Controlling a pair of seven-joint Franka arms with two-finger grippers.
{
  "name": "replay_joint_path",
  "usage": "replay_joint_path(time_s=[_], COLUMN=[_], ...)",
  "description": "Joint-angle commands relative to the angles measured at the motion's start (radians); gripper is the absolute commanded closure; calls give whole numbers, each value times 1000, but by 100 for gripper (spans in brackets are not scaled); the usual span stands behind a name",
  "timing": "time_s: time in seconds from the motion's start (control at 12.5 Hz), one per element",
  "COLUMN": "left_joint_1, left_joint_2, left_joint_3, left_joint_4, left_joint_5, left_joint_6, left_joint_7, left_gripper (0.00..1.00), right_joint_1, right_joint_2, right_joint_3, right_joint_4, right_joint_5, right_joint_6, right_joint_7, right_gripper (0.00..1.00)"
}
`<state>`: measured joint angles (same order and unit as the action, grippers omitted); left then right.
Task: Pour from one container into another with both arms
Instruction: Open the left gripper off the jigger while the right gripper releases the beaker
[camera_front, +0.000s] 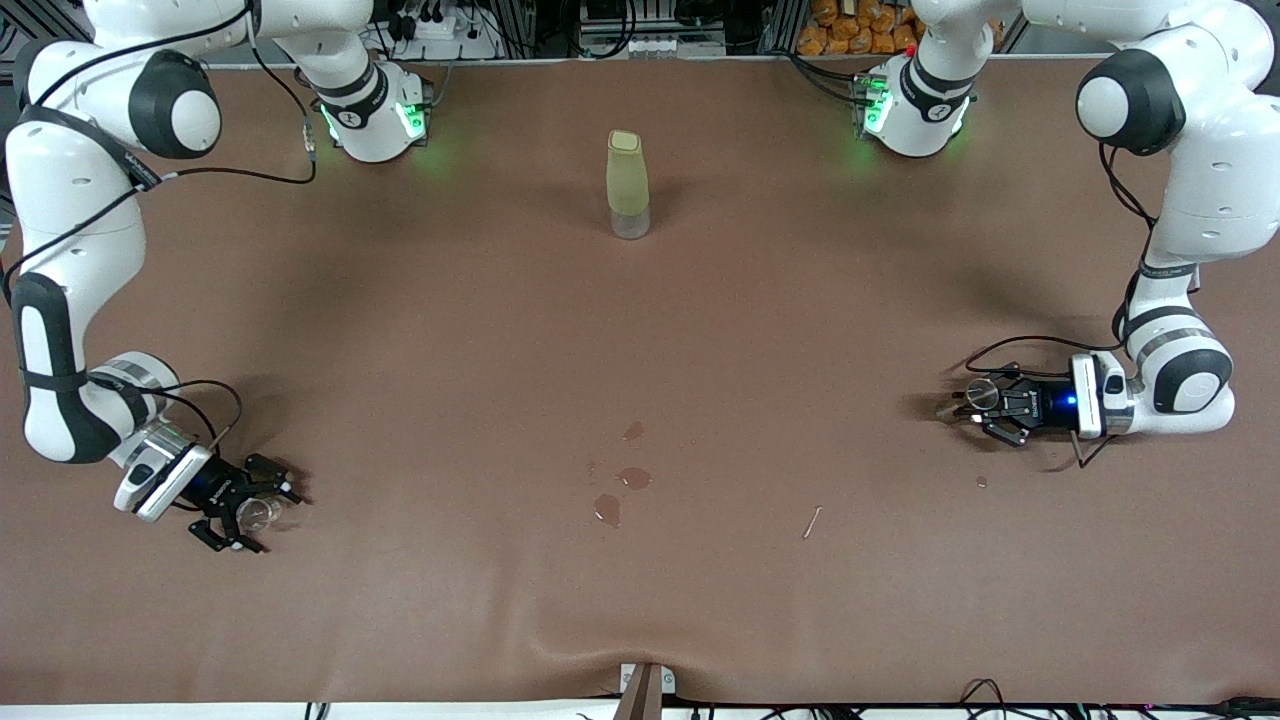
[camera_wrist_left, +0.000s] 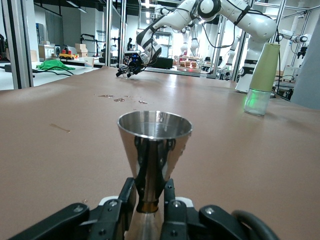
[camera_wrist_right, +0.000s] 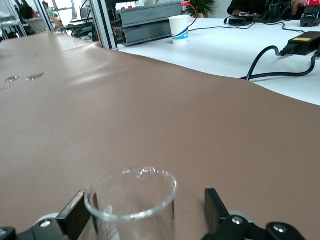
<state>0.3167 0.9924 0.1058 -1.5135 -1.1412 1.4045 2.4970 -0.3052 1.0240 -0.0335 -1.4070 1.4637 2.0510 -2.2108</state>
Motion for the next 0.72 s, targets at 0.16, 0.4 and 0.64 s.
replay_joint_path(time_s=[0.16, 0.4, 0.64], left_joint_1=[16, 65, 70], left_joint_2=[-18, -44, -83], left_joint_3=[-5, -5, 21], left_joint_4=[1, 79, 165], left_joint_5=[72, 188, 303], left_joint_6=[-15, -51, -52], left_joint_7=[-146, -416, -603], left_gripper=[0, 0, 0], right_joint_1=[-48, -71, -84], right_joint_2=[-35, -64, -88], right_joint_3=[7, 6, 7], right_joint_4=[5, 2, 13], right_joint_5=[-114, -140, -250], right_joint_6=[-57, -98, -167], right_joint_7=[141, 145, 351], right_gripper=[0, 0, 0])
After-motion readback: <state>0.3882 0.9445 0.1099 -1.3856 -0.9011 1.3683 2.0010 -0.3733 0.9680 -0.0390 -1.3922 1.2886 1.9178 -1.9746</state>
